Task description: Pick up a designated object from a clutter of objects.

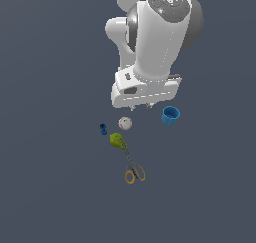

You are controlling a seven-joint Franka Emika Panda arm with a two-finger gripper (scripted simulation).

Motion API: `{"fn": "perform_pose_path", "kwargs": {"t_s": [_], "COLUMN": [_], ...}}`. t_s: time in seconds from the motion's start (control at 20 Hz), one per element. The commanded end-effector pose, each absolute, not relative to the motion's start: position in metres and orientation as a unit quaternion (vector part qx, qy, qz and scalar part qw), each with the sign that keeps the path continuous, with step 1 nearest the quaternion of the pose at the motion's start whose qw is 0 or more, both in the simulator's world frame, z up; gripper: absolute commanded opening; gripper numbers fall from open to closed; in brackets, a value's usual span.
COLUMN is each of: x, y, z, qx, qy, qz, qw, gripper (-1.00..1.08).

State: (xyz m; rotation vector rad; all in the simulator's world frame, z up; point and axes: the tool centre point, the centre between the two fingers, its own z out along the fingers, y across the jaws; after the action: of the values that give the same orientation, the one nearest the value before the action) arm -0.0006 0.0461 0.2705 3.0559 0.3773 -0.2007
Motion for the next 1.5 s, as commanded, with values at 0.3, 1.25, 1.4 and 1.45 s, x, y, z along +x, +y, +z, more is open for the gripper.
{"fn": "perform_pose_path", "kwargs": {"t_s": [0.3,1.25,1.4,1.45], "x": [-0.020,-0.086,-0.089,-0.090], "y": [0.124,0.240,0.244,0.244], "z": [0.204,0.098,0.094,0.094], "qx": [0.930,0.714,0.703,0.701], "qy": [0.310,0.582,0.590,0.591], "qz": [-0.175,-0.342,-0.348,-0.349], "qw": [0.088,0.187,0.191,0.191], "gripper": [0.28,0.28,0.28,0.28]}}
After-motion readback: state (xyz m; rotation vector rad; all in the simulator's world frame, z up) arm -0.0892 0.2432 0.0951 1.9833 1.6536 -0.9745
